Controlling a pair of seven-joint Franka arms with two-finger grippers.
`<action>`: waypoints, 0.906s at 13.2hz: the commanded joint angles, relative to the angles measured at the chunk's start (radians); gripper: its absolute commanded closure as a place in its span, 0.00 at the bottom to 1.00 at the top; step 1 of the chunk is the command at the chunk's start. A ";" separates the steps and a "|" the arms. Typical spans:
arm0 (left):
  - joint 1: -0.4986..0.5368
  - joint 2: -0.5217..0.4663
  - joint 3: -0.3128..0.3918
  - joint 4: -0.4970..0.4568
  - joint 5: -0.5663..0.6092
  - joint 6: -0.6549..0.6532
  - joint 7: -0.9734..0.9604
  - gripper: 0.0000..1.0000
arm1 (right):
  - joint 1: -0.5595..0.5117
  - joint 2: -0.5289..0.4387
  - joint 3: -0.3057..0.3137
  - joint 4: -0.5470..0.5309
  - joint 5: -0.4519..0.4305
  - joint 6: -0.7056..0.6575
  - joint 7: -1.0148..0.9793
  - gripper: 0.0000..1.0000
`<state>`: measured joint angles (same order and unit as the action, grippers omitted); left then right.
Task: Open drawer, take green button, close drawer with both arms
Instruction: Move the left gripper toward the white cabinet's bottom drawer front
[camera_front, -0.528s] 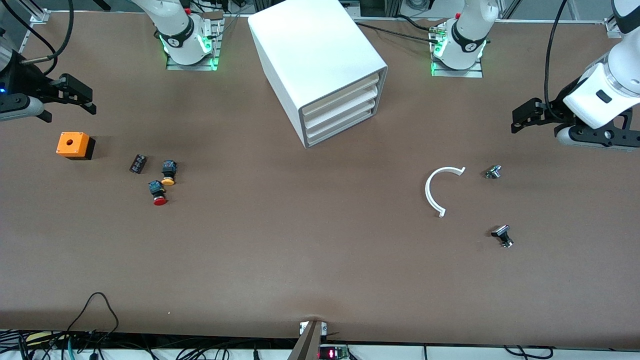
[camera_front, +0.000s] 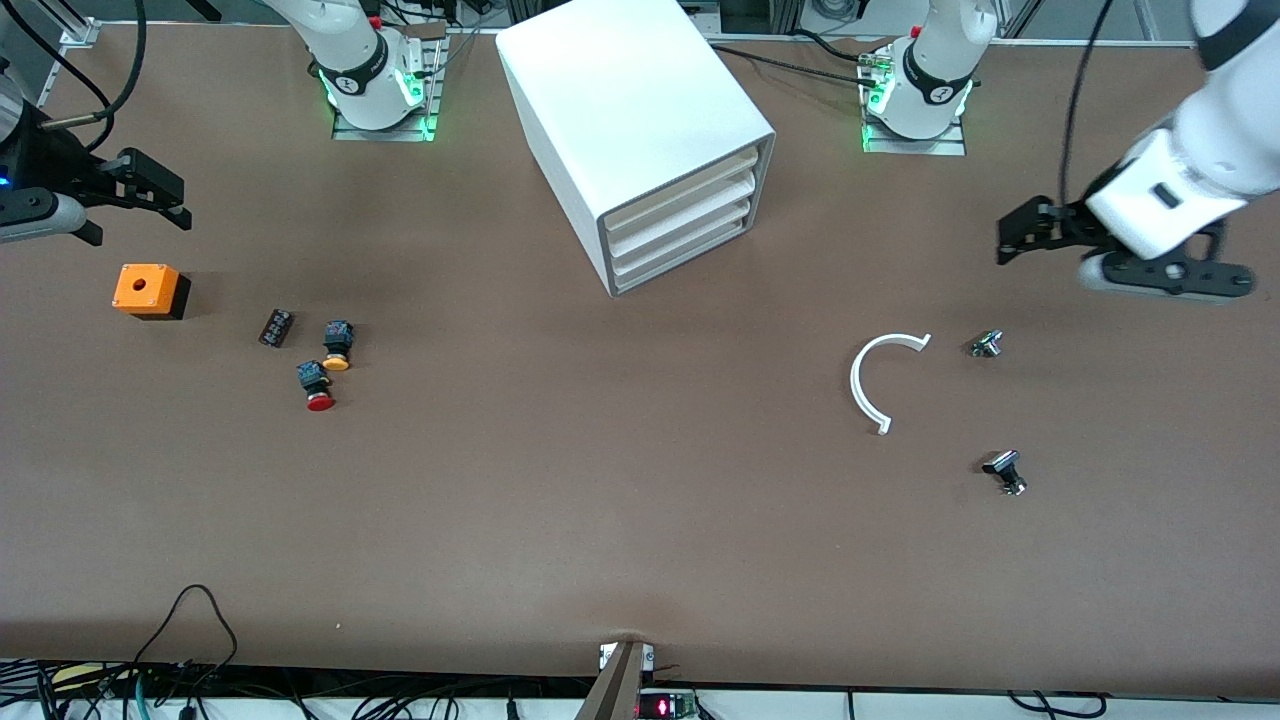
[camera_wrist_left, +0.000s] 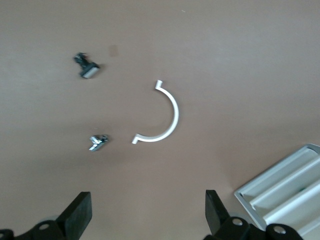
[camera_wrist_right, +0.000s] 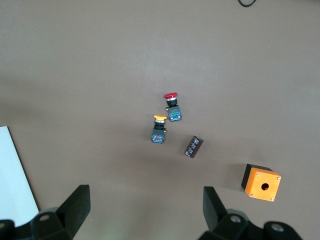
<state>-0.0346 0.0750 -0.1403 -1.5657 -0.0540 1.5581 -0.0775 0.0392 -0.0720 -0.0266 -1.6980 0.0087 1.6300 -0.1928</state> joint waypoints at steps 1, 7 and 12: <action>-0.011 0.066 -0.068 0.018 -0.056 0.005 -0.033 0.00 | -0.008 0.009 0.007 0.023 0.002 -0.006 0.013 0.00; -0.028 0.233 -0.156 0.013 -0.179 0.122 -0.039 0.00 | -0.005 0.011 0.010 0.023 0.002 0.004 0.015 0.00; -0.036 0.344 -0.185 0.003 -0.302 0.148 0.005 0.00 | -0.005 0.011 0.010 0.023 0.002 0.004 0.013 0.00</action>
<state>-0.0673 0.3866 -0.3197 -1.5725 -0.3151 1.7021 -0.1070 0.0394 -0.0714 -0.0244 -1.6969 0.0088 1.6381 -0.1927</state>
